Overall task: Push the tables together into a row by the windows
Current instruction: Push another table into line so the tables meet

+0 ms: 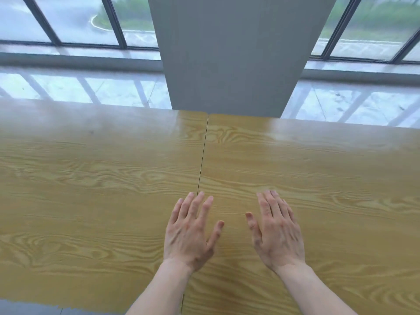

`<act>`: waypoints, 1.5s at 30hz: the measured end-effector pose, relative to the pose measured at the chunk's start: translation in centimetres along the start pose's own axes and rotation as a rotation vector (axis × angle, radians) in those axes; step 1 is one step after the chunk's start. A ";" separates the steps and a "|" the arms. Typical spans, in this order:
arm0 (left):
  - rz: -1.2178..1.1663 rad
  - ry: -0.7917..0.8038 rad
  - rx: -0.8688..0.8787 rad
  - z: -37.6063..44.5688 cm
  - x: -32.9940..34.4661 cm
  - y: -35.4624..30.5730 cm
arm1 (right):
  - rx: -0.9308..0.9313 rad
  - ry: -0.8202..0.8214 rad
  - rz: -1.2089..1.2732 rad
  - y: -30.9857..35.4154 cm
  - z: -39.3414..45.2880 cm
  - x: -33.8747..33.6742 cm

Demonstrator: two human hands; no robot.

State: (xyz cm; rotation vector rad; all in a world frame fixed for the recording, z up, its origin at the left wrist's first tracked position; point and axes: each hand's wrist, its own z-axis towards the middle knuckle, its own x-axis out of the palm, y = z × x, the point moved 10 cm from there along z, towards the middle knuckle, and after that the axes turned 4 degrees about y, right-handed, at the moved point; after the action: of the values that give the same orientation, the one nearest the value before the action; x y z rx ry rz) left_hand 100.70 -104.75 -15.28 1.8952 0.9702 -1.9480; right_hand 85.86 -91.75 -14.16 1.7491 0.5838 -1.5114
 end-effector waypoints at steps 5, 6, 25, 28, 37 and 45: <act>-0.026 -0.006 0.016 6.4 -2.2 -0.1 | 0.043 0.007 0.008 -0.7 6.2 -1.6; -0.031 0.001 0.020 7.8 -2.3 -0.2 | 0.048 0.022 0.009 -1.0 7.5 -1.8; 0.086 0.101 0.180 36.6 1.5 -1.1 | 0.181 0.101 -0.059 -6.8 32.7 1.2; 0.126 0.142 0.206 38.1 2.8 -0.2 | 0.191 0.112 -0.102 -6.6 33.8 2.6; 0.121 0.091 0.212 38.1 2.7 0.5 | 0.253 0.032 -0.184 -5.7 34.1 3.3; 0.141 0.115 0.178 38.1 3.0 0.8 | 0.276 0.052 -0.141 -5.4 33.9 3.9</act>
State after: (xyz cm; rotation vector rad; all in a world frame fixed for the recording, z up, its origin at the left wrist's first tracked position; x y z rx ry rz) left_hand 70.83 -127.86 -21.07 2.1299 0.6898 -1.9173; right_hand 61.08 -114.98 -20.31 1.9965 0.5550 -1.7140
